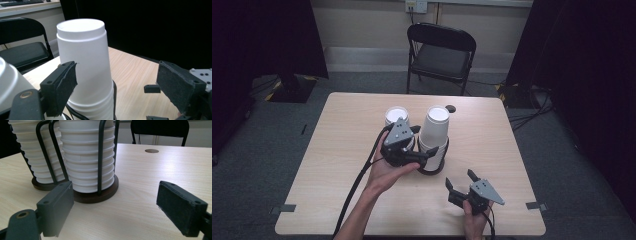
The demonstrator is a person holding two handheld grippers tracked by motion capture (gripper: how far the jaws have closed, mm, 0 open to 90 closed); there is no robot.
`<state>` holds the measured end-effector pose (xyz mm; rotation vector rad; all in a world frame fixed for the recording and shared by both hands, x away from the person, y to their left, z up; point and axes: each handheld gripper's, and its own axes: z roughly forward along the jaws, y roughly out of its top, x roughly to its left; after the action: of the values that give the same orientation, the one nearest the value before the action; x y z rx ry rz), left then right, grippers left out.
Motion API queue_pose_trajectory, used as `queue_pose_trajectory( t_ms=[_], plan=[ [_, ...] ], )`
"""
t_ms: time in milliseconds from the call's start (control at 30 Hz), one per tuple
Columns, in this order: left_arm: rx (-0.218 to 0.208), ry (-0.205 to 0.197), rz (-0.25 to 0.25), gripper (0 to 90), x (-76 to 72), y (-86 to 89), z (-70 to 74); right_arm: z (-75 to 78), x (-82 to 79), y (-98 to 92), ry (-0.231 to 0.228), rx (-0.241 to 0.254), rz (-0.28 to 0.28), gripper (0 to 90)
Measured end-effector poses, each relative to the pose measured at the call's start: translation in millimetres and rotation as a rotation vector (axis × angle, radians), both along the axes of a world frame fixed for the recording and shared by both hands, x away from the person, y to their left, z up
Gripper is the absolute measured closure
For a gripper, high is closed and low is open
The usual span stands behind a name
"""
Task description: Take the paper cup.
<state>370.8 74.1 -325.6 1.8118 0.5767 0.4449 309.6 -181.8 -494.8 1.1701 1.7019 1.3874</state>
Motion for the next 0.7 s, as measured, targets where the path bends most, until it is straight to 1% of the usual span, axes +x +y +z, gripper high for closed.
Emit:
queue_pose_trajectory(
  t_ms=[133, 200, 333, 467, 500, 533, 567, 600, 633, 700],
  plan=[
    [0.016, -0.005, 0.011, 16.3, 6.4, -4.3, 6.3, -0.1, -0.7, 0.0, -0.006, 0.003, -0.004, 13.7],
    [0.009, 0.006, 0.009, 16.2, 8.8, -5.9, 8.6, -0.2, -1.5, 0.1, -0.012, -0.001, -0.009, 13.8],
    [0.006, -0.008, 0.016, 15.8, 10.3, -7.4, 14.6, -0.1, -1.6, 0.4, -0.01, -0.002, -0.006, 13.8],
    [0.009, 0.005, 0.021, 15.8, 17.4, -11.3, 18.8, -0.1, -1.2, 0.3, -0.008, -0.002, -0.002, 13.8],
    [0.021, -0.007, 0.028, 15.9, 18.7, -13.1, 20.5, -0.1, -1.3, 0.3, -0.007, -0.001, -0.003, 13.7],
    [0.024, -0.015, 0.032, 16.4, 19.9, -14.5, 21.6, -0.1, -1.1, 0.1, -0.007, 0.001, -0.001, 13.8],
    [0.032, -0.015, 0.034, 17.3, 21.3, -15.2, 22.9, -0.1, -1.3, 0.0, -0.007, 0.002, -0.002, 13.7],
    [0.032, -0.012, 0.033, 18.6, 22.5, -15.8, 23.6, -0.1, -1.3, -0.3, -0.007, 0.005, -0.001, 13.7],
    [0.044, -0.022, 0.04, 18.9, 23.7, -16.3, 25.0, -0.2, -1.3, -0.3, -0.008, 0.006, -0.001, 13.7],
    [0.054, -0.021, 0.044, 19.5, 25.8, -16.7, 26.9, -0.1, -1.4, -0.3, -0.008, 0.007, 0.0, 13.7]
  ],
)
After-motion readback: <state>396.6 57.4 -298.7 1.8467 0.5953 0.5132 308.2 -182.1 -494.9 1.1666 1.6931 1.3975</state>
